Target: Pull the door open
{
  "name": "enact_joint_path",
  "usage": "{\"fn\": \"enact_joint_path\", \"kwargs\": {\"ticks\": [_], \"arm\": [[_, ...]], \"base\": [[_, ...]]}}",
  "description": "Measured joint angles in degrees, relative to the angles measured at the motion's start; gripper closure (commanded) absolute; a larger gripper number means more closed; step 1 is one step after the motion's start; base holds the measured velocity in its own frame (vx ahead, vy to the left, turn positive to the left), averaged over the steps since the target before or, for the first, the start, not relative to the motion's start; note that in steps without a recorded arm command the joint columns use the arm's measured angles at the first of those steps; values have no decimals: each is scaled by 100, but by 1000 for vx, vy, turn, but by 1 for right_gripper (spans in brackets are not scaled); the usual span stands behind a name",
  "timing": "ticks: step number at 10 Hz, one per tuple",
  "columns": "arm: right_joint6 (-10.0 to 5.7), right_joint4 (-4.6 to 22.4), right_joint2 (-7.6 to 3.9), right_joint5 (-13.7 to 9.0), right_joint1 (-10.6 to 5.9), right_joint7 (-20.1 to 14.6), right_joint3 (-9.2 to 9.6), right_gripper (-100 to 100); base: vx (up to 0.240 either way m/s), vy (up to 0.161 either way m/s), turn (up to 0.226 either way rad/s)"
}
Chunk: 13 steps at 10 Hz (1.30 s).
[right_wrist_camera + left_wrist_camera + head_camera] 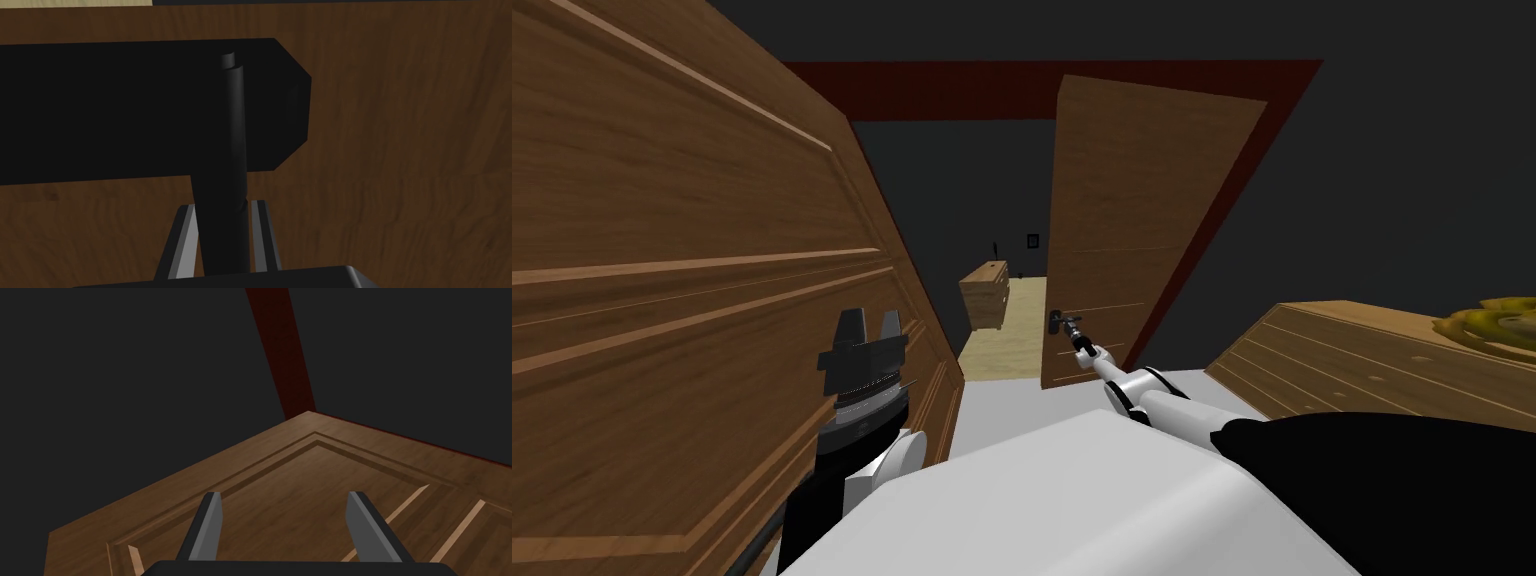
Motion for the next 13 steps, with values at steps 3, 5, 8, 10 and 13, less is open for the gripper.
{"fn": "enact_joint_path", "kwargs": {"ticks": [3, 5, 8, 10, 13], "arm": [[92, -291, -83, -97, 160, -167, 352, 100], [-28, -84, -103, -136, 70, -242, 518, 100], [-131, -59, -187, -103, 51, -388, 625, 100], [-202, -96, -275, -47, 82, -566, 763, 100], [-312, -178, -381, 47, 198, -850, 997, 100]], "base": [[-186, -98, 85], [-96, -76, 58], [-195, -82, 129], [-228, -120, 130], [-222, -135, 132]]}}
